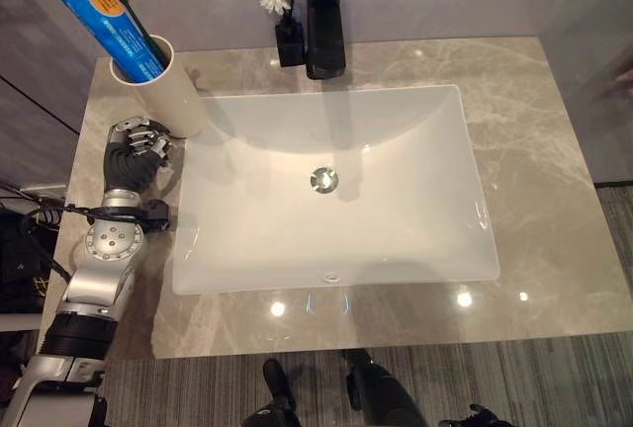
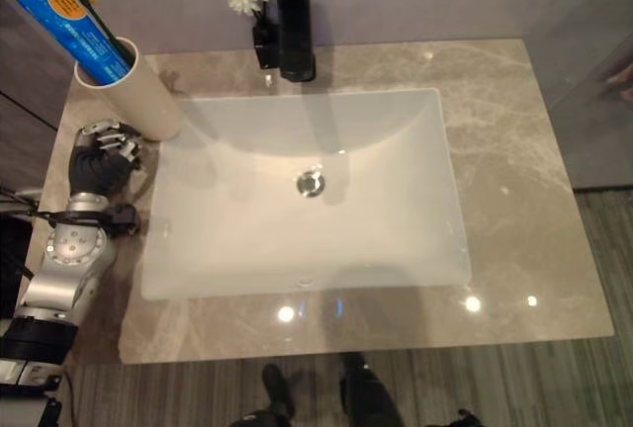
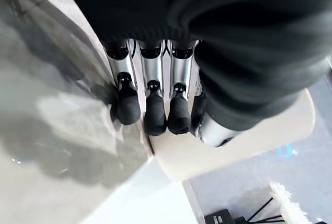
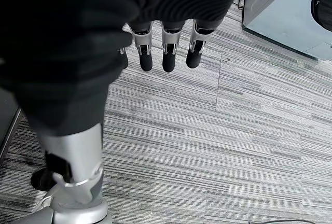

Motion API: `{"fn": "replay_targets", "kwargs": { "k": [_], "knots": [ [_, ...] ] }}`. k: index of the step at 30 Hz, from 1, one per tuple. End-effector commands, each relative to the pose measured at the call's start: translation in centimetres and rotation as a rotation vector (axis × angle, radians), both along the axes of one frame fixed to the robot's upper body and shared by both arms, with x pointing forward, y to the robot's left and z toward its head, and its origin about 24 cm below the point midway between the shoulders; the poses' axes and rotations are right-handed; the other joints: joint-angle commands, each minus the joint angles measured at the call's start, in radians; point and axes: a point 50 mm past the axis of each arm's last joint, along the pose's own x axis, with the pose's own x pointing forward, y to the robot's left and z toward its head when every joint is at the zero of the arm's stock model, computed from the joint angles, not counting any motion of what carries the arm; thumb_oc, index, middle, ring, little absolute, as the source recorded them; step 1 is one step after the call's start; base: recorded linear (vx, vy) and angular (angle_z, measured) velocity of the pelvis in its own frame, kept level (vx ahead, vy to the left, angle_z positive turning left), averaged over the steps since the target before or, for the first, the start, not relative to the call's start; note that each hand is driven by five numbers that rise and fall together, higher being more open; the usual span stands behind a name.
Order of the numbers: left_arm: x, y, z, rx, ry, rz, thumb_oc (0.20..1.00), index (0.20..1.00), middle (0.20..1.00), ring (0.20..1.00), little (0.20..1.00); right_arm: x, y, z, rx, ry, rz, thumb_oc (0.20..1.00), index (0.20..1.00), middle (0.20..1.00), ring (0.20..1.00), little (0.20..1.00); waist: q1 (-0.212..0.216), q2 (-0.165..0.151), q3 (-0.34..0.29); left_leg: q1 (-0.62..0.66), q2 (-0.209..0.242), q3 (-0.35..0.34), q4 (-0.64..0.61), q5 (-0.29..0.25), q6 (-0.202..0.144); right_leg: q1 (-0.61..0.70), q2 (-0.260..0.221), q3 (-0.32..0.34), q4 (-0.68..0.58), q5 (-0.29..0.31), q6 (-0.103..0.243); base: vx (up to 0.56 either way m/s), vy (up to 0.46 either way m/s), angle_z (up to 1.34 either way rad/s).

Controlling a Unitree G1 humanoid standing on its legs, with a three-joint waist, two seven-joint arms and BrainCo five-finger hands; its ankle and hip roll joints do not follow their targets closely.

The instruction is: Put brush and paste in cup on sink, flatten towel.

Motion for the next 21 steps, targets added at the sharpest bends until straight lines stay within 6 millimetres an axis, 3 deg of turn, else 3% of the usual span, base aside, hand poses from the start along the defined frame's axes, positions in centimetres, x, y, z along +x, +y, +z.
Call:
{"fn": "replay_targets", "kwargs": {
  "k": [1, 7, 14, 21],
  "knots": [
    [0.1, -1.0, -2.6, -0.037, 0.099, -0.039, 0.2, 0.2, 0.2, 0.2, 0.2, -0.6, -1.5, 0.4, -0.04, 0.039, -0.021, 1.0, 1.0, 1.0, 1.0, 1.0, -0.022, 0.033, 0.028, 0.048, 0.104, -0.104, 0.006, 0.053, -0.076, -0.019, -0.06, -0.009, 0.121, -0.081, 0.085, 0.0, 0.0, 0.0],
    [0.9, -0.9, -1.9, -0.038, 0.084, -0.02, 0.2, 0.2, 0.2, 0.2, 0.2, -0.7, -1.7, 0.4, -0.047, 0.046, -0.01, 1.0, 1.0, 1.0, 1.0, 1.0, -0.028, 0.031, 0.028, 0.048, 0.11, -0.094, 0.006, 0.057, -0.079, -0.032, -0.051, -0.003, 0.132, -0.082, 0.083, 0.0, 0.0, 0.0],
    [3.2, 0.2, -0.6, -0.018, 0.088, 0.079, 0.2, 0.2, 0.2, 0.2, 0.2, -0.5, -2.4, 0.8, -0.078, 0.043, -0.003, 1.0, 1.0, 1.0, 1.0, 1.0, -0.049, 0.035, 0.027, 0.05, 0.116, -0.084, 0.006, 0.059, -0.086, -0.047, -0.038, 0.0, 0.152, -0.089, 0.082, 0.0, -0.001, -0.01],
    [5.2, 2.9, 2.7, 0.036, 0.079, 0.236, 0.2, 0.2, 0.2, 0.2, 0.2, 0.4, -2.3, 0.9, -0.089, 0.012, 0.017, 1.0, 1.0, 1.0, 1.0, 1.0, -0.077, 0.024, 0.001, 0.023, 0.126, -0.063, 0.006, 0.065, -0.096, -0.065, -0.031, 0.018, 0.108, -0.053, 0.09, 0.0, -0.015, -0.11]
  ]
}}
